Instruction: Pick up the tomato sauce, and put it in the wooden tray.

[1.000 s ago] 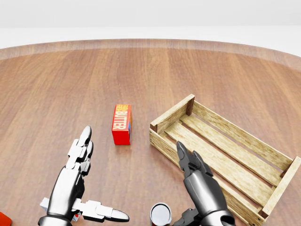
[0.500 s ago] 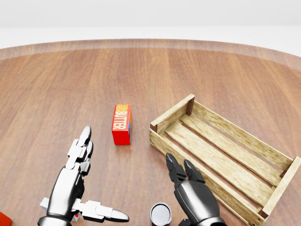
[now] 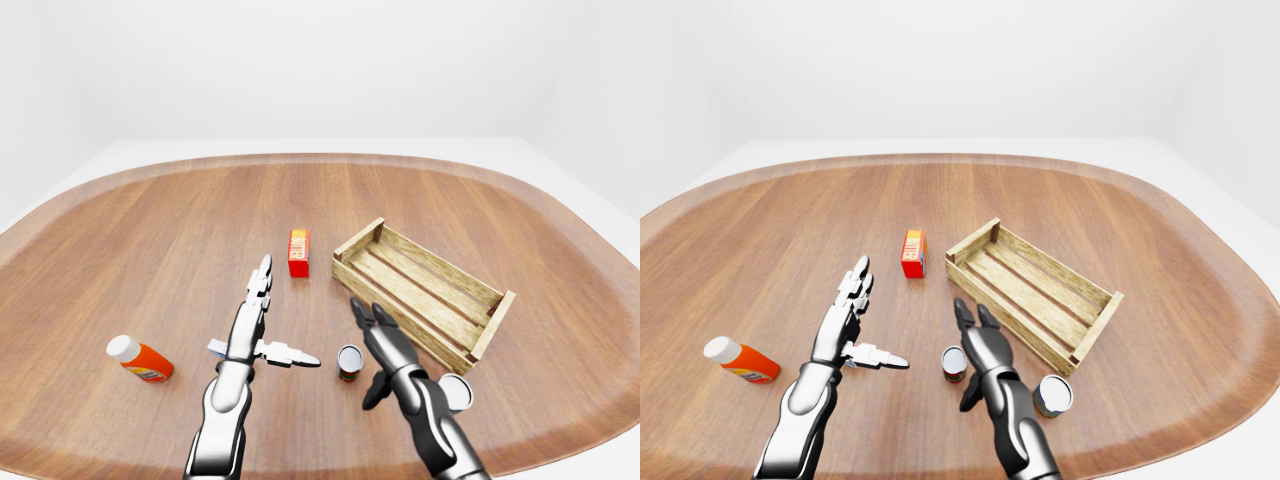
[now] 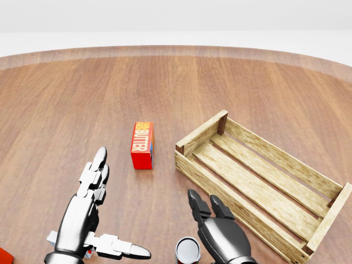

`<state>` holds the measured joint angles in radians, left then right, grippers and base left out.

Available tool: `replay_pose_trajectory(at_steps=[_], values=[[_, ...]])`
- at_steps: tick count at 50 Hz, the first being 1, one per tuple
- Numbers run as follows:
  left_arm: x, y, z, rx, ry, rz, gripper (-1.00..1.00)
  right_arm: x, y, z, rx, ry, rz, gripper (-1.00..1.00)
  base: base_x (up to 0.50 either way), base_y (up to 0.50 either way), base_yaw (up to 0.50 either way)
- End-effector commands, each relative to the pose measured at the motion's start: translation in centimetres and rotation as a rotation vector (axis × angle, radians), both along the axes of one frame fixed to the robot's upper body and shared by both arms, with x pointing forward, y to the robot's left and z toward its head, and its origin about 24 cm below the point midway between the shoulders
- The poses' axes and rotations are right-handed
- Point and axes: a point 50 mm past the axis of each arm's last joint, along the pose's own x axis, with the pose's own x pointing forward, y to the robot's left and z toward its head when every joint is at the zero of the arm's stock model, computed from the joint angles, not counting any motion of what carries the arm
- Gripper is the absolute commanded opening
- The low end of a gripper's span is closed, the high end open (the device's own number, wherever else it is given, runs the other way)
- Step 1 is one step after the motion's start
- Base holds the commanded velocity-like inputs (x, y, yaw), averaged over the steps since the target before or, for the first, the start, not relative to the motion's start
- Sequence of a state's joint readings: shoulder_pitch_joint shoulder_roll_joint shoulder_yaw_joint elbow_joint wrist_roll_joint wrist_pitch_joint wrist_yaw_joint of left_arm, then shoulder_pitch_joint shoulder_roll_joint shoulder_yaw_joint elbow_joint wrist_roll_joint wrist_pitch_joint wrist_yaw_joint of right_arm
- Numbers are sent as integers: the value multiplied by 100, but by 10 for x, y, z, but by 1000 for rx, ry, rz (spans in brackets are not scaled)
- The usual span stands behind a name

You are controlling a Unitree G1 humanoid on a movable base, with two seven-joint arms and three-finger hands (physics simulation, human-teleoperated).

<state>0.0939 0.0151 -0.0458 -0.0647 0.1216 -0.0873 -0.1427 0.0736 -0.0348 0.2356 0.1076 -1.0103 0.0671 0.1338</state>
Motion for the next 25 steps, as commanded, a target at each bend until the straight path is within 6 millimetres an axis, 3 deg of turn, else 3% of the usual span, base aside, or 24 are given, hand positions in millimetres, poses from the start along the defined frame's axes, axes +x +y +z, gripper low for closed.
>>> replay_pose_trajectory(at_steps=[1, 25], values=[[0, 0, 0, -1, -1, 0, 100, 2, 1, -7, -46, 36, 8, 100, 0, 0, 0], [0, 0, 0, 1, 1, 1, 100, 9, 2, -11, -74, 57, 21, 100, 0, 0, 0]])
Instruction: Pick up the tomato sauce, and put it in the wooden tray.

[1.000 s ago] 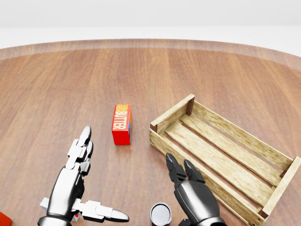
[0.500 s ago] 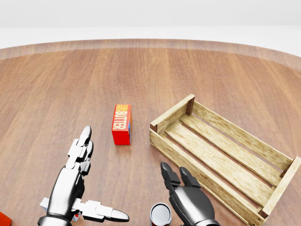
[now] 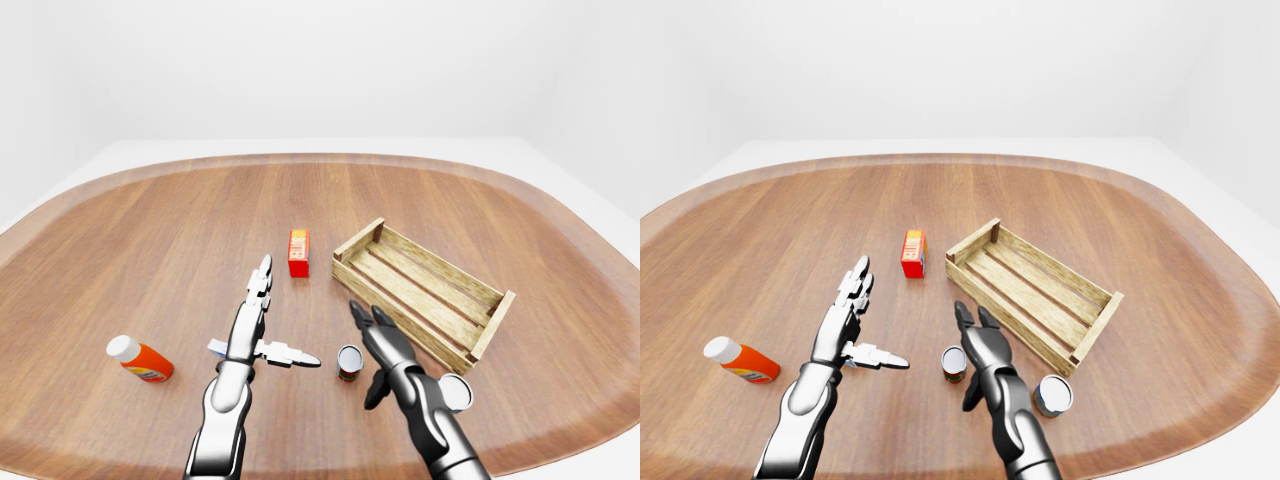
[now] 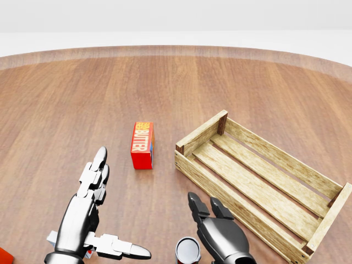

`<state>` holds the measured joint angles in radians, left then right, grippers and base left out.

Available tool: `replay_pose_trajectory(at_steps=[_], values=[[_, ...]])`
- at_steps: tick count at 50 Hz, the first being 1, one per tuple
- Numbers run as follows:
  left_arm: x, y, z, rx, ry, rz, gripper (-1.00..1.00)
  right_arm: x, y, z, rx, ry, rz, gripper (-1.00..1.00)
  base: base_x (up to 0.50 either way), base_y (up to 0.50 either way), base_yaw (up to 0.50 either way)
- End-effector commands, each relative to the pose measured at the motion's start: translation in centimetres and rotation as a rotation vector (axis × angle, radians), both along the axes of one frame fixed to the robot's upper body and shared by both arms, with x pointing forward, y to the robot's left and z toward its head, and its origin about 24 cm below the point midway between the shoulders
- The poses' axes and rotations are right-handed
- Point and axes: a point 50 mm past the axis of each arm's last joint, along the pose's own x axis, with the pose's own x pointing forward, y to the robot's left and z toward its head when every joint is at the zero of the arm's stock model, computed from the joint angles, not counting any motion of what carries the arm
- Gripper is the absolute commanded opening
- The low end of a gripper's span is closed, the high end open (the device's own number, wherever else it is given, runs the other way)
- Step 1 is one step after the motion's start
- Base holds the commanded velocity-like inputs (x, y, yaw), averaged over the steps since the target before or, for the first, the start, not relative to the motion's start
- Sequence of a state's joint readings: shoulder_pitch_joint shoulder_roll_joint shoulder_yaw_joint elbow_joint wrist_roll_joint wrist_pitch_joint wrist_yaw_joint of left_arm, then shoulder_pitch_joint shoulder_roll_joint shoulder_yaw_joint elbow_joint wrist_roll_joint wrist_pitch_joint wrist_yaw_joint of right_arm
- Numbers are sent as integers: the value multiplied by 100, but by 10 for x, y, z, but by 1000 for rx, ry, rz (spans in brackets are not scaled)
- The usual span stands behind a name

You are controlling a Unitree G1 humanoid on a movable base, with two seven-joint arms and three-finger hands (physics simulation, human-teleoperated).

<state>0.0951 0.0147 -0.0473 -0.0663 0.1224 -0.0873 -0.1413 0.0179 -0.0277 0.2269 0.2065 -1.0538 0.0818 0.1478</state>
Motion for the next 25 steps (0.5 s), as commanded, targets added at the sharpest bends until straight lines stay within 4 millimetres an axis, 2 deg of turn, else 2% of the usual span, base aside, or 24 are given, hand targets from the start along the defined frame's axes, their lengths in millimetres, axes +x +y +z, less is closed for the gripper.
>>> replay_pose_trajectory(at_steps=[1, 8, 25], values=[[0, 0, 0, 0, 2, 0, 100, 1, 3, 0, -13, 4, 22, 100, 0, 0, 0], [1, 0, -1, -1, 2, 0, 100, -5, 14, 0, 1, 13, 83, 100, 0, 0, 0], [1, 0, 0, -2, 0, 0, 100, -7, 23, -3, 5, 32, 139, 100, 0, 0, 0]])
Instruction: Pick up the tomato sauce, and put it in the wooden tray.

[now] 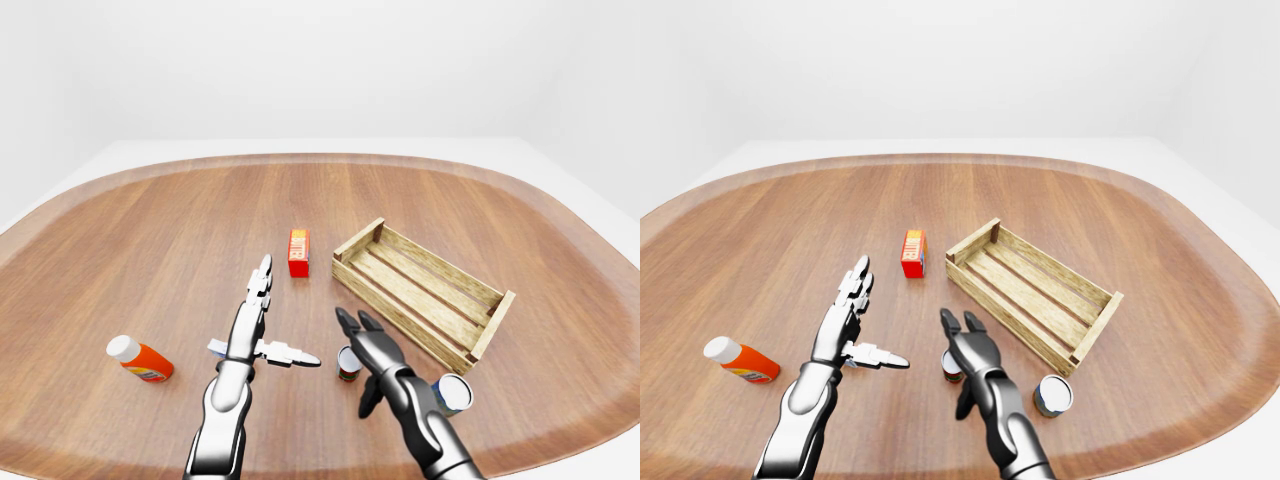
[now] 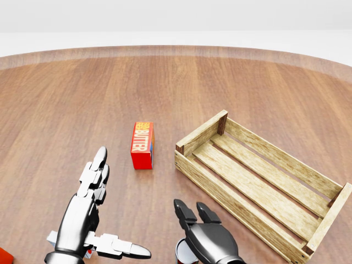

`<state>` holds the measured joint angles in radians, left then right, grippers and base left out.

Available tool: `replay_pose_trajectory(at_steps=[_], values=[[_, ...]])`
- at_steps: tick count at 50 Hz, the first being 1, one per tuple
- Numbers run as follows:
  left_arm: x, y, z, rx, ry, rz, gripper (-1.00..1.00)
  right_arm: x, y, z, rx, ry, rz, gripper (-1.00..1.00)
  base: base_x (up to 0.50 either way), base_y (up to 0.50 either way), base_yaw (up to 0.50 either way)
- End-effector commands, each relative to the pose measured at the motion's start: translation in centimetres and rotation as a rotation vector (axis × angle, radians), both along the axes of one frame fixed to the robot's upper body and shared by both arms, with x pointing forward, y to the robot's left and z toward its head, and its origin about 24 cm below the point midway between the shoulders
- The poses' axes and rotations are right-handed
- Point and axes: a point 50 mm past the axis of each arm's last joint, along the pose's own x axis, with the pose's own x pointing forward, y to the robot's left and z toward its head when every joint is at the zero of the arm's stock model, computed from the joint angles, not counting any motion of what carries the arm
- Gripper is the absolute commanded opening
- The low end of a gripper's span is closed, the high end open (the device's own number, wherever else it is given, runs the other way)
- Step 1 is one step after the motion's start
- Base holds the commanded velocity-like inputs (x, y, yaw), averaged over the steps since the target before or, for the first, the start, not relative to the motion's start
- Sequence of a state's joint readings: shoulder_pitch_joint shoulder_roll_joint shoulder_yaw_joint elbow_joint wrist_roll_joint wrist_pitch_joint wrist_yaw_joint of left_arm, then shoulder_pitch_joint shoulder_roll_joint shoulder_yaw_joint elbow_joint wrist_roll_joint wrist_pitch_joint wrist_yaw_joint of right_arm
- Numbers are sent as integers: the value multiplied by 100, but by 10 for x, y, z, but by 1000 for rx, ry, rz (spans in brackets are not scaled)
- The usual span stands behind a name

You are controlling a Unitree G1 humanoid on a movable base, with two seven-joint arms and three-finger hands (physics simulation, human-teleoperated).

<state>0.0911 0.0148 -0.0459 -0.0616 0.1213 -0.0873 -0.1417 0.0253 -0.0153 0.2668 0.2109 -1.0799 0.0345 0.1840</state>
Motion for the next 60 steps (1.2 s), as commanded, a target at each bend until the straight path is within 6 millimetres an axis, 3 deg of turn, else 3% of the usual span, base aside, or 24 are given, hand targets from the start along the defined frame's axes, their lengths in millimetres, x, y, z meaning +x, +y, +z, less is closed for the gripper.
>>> replay_pose_trajectory(at_steps=[1, 30, 60], values=[[1, 0, 0, -1, -1, 0, 100, -2, 6, -2, 5, 15, 38, 100, 0, 0, 0], [0, 0, 2, -11, -6, -2, 100, 19, 1, -7, -6, 36, 6, 100, 0, 0, 0], [0, 0, 2, -11, -8, -3, 100, 19, 7, -14, 2, 105, 41, 100, 0, 0, 0]])
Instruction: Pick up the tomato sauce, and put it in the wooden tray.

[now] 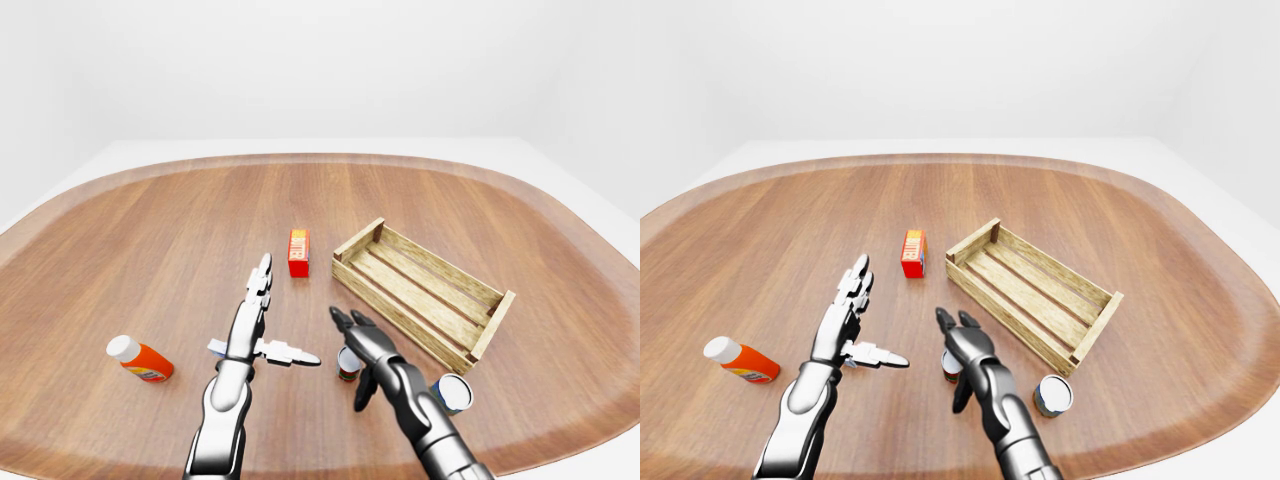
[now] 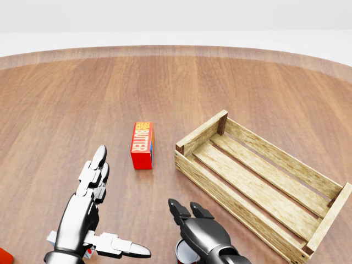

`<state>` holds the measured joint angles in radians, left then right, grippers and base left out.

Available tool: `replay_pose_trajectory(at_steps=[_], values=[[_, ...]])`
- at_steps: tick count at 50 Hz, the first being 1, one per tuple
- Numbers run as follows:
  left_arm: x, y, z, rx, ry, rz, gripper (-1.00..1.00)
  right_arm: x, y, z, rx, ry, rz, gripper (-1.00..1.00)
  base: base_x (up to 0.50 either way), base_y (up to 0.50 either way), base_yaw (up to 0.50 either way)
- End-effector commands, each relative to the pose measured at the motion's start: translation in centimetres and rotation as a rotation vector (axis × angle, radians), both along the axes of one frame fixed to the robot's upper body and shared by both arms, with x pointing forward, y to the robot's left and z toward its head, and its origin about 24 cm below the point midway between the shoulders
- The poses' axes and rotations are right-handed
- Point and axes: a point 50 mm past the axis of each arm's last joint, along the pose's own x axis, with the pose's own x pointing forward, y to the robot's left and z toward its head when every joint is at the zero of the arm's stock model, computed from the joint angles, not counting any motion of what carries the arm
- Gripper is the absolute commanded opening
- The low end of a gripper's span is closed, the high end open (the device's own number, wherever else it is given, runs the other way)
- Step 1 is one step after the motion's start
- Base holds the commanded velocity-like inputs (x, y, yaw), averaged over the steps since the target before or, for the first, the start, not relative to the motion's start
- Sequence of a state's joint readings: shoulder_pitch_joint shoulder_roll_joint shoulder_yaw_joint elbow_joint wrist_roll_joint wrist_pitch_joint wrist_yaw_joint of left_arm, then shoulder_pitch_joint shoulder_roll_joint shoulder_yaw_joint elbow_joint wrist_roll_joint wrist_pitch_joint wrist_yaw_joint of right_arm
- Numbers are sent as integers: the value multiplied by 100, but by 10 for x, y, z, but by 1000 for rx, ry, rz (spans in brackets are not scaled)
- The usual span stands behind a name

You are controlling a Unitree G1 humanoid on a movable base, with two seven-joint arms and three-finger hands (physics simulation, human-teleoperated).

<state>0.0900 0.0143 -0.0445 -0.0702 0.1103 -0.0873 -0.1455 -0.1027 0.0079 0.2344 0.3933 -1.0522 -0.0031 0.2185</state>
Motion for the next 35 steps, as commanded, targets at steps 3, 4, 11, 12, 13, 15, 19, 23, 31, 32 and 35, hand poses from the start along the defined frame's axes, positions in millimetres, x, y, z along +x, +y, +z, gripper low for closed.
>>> replay_pose_trajectory(at_steps=[3, 4, 11, 12, 13, 15, 19, 23, 31, 32, 35], values=[[0, 0, 0, 0, 1, 0, 100, 1, -1, -7, -25, 48, -7, 100, 0, 0, 0], [0, 0, 0, 0, 1, 0, 100, 1, -1, -8, -29, 55, -9, 100, 0, 0, 0], [0, 0, -1, 1, 2, 0, 100, 3, -3, -12, -42, 84, -24, 100, 0, 0, 0], [0, 0, -1, 1, 2, 0, 100, 4, -3, -12, -41, 86, -26, 100, 0, 0, 0], [0, 0, 0, 0, 2, 0, 100, 4, -3, -13, -41, 90, -27, 100, 0, 0, 0], [0, 0, 0, 1, 2, 0, 100, 4, -3, -13, -41, 93, -27, 100, 0, 0, 0], [0, 0, 0, 1, 2, 0, 100, 4, -4, -14, -44, 99, -28, 100, 0, 0, 0], [0, 0, 0, 1, 2, 0, 100, 5, -4, -15, -46, 106, -28, 100, 0, 0, 0], [0, 0, 0, 0, 2, 0, 100, 7, -3, -17, -46, 131, -30, 100, 0, 0, 0], [0, 0, 0, 0, 2, -1, 100, 7, -3, -18, -46, 135, -28, 100, 0, 0, 0], [0, 0, 0, 1, 2, -1, 100, 6, -3, -18, -46, 143, -25, 100, 0, 0, 0]])
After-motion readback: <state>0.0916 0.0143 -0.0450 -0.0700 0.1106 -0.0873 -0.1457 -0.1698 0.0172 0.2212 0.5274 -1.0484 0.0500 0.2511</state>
